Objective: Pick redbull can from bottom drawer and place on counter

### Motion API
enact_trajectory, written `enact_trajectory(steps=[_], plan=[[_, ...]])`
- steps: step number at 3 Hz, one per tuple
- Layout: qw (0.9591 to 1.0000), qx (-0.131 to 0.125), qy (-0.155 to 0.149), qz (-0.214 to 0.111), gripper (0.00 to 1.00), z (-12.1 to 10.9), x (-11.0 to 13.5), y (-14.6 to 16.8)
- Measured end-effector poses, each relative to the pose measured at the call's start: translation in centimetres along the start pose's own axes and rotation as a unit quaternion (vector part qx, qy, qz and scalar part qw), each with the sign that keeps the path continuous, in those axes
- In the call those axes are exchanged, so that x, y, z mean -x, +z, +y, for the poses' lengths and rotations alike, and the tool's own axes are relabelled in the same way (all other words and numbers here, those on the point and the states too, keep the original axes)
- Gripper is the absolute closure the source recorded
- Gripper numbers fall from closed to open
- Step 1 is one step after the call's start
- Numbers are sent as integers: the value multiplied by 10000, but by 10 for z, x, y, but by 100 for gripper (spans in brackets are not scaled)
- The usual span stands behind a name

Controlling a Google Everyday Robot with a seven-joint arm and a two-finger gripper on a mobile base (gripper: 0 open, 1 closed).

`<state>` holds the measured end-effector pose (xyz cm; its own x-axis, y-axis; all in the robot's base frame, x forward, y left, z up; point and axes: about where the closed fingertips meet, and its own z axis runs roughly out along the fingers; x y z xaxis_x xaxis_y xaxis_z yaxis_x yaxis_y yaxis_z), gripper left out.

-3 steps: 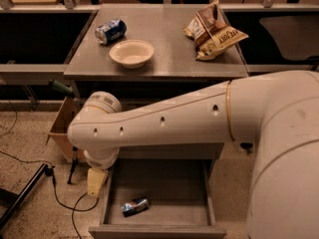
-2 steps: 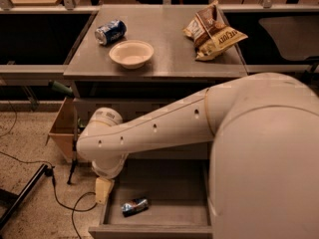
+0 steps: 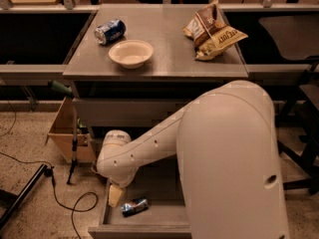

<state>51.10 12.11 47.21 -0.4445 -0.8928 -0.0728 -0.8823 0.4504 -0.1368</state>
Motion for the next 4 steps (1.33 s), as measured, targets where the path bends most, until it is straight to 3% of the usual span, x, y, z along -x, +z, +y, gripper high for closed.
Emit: enact_trajectory(steps=[1, 2, 3, 4], plan=[[9992, 61, 187, -360, 0, -7, -8, 80], [9980, 125, 220, -572, 0, -7, -8, 121], [9971, 341, 135, -660, 0, -4, 6, 180], [9969, 464, 31, -632, 0, -1, 14, 212]])
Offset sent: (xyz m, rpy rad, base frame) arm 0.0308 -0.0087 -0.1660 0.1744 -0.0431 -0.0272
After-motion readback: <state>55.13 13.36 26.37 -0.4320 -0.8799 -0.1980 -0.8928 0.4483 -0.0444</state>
